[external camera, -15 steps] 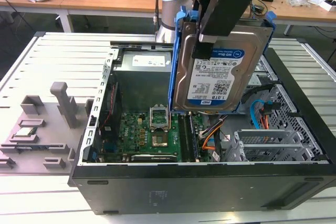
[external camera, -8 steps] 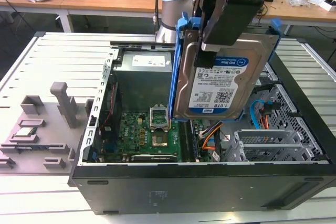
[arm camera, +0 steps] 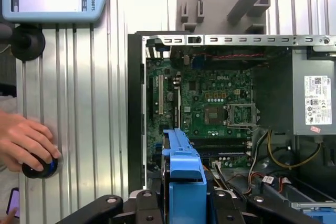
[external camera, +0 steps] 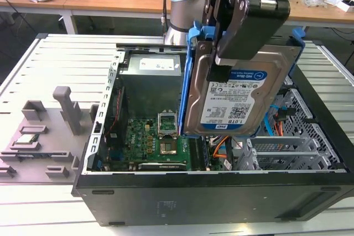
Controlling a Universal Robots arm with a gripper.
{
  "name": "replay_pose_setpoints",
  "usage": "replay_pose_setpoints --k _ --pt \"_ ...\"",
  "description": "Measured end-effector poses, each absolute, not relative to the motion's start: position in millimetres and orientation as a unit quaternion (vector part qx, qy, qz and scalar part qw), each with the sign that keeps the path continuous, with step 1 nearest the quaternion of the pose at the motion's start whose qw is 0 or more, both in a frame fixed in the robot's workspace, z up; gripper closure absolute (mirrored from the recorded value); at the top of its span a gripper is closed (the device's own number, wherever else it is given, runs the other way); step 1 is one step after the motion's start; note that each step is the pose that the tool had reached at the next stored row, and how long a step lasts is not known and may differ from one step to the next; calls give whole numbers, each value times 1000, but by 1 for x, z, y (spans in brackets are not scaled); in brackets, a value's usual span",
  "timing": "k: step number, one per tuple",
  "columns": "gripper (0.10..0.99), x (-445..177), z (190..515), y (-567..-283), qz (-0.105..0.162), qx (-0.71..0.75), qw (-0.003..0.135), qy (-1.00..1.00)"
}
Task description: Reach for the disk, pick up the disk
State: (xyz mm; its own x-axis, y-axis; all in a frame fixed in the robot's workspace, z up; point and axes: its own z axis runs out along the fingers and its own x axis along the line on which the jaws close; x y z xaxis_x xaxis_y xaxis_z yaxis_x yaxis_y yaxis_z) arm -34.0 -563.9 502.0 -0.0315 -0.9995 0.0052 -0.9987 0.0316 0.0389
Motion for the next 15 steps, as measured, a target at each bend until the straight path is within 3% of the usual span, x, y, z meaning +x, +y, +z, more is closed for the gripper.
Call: replay_pose_setpoints --k 10,15 --pt "718 -34 502 -591 -12 696 15 -718" --pt "718 -32 501 -580 -13 696 15 -718"
